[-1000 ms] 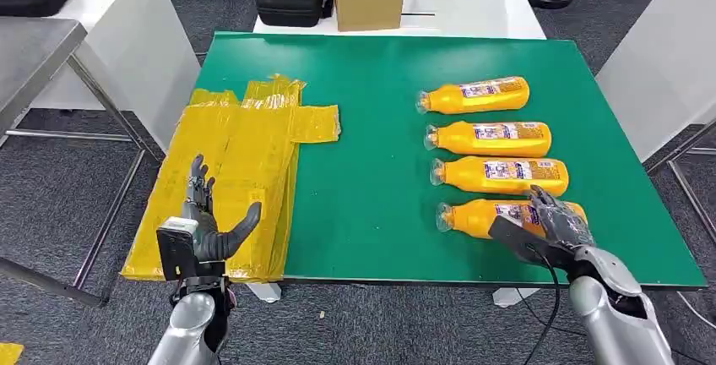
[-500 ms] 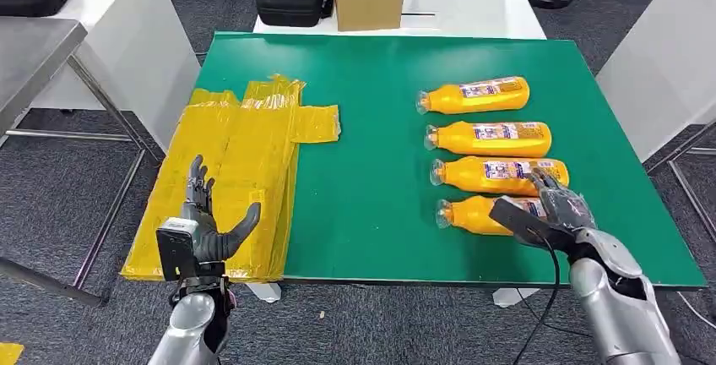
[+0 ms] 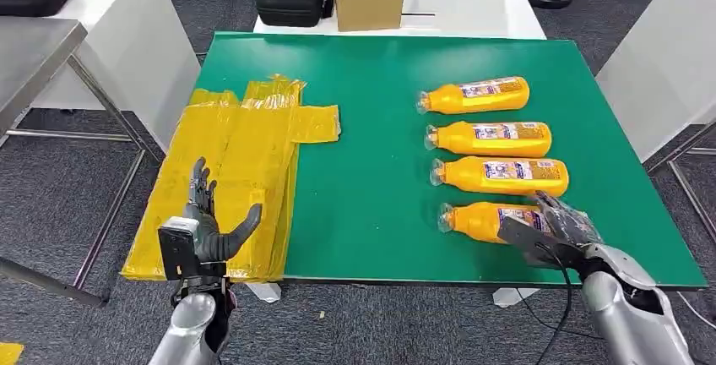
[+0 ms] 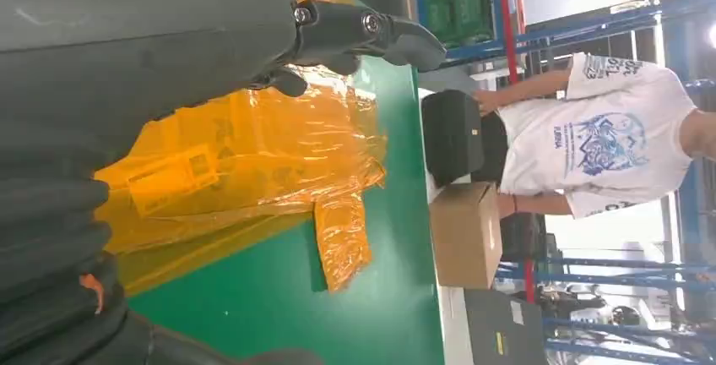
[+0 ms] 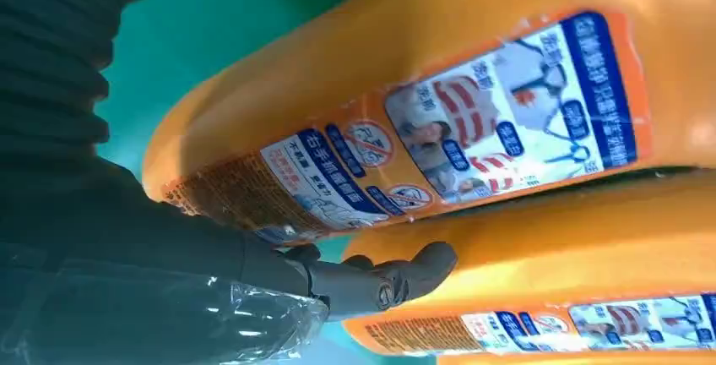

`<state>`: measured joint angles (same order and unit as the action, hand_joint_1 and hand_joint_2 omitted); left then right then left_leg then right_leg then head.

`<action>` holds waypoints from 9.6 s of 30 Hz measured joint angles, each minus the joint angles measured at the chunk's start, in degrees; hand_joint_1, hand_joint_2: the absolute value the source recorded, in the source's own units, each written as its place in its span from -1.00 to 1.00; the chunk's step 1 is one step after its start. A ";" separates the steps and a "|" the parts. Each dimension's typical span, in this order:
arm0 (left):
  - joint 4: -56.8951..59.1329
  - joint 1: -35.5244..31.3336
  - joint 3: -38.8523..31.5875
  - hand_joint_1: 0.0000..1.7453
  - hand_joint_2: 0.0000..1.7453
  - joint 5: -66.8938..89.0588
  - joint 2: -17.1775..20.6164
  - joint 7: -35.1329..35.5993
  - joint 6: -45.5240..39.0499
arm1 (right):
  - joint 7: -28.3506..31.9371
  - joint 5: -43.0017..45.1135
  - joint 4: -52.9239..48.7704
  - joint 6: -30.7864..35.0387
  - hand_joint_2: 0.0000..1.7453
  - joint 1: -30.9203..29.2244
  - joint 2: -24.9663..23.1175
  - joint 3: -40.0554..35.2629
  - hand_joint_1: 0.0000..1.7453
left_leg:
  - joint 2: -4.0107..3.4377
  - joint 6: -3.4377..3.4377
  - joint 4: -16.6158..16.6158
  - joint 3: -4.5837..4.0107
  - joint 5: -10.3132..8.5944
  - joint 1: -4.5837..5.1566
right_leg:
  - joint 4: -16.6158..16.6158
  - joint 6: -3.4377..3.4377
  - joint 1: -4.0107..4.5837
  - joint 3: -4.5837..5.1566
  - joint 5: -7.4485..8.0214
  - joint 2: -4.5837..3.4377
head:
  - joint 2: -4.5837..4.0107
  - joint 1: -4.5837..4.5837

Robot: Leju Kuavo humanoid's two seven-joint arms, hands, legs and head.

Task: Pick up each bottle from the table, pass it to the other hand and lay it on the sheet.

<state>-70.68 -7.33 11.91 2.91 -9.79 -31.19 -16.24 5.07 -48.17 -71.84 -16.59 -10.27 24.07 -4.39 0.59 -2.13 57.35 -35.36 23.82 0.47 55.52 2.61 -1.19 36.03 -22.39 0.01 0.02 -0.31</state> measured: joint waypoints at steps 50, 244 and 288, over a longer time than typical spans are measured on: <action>1.79 -1.41 -0.28 -1.00 1.00 -8.22 -0.92 4.10 7.96 | 18.86 8.67 -5.16 25.79 1.00 -1.19 -21.61 -5.27 1.00 | -0.04 0.01 -0.04 0.00 -0.05 -0.04 | 0.04 -0.01 0.02 -0.02 0.00 -0.03 | 0.00 0.02; -9.02 -9.73 0.81 1.00 1.00 22.70 4.04 7.36 -1.81 | 28.15 34.01 0.70 24.17 -1.00 -8.13 -34.62 -7.19 -1.00 | -0.03 -0.01 -0.01 0.01 -0.10 -0.02 | 0.04 -0.01 0.00 0.01 0.01 -0.02 | 0.00 0.04; 4.83 -9.57 12.37 1.00 1.00 86.53 9.75 37.66 -1.84 | 28.59 32.94 -3.67 21.22 -1.00 -3.40 -31.15 -1.01 -1.00 | -0.04 -0.01 -0.02 0.01 -0.09 -0.02 | 0.04 -0.02 0.01 0.02 0.00 -0.03 | 0.00 0.04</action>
<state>-65.85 -16.90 24.28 89.44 -0.04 6.47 -18.07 33.66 -15.23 -75.52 4.63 -13.67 -7.08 -5.40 0.55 -2.14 57.34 -35.36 23.73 0.45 55.56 2.60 -1.18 36.06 -22.38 -0.02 0.02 -0.26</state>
